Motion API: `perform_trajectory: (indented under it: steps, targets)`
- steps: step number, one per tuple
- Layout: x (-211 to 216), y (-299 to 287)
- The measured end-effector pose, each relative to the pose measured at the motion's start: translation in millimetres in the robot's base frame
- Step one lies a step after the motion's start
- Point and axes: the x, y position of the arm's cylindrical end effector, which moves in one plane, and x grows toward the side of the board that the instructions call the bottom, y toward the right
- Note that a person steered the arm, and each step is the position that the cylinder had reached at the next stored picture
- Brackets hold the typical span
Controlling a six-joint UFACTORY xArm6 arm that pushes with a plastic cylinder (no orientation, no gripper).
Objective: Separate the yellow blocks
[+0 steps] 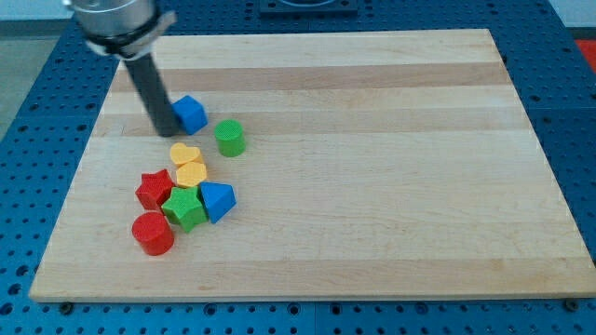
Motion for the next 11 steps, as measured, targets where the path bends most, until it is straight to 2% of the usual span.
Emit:
perform_trajectory:
  steps: [1,3,4,5,6,11]
  targets:
    - [0,32]
    - [6,-31]
    - [29,-58]
    - [64,-59]
    - [79,-43]
    - [76,72]
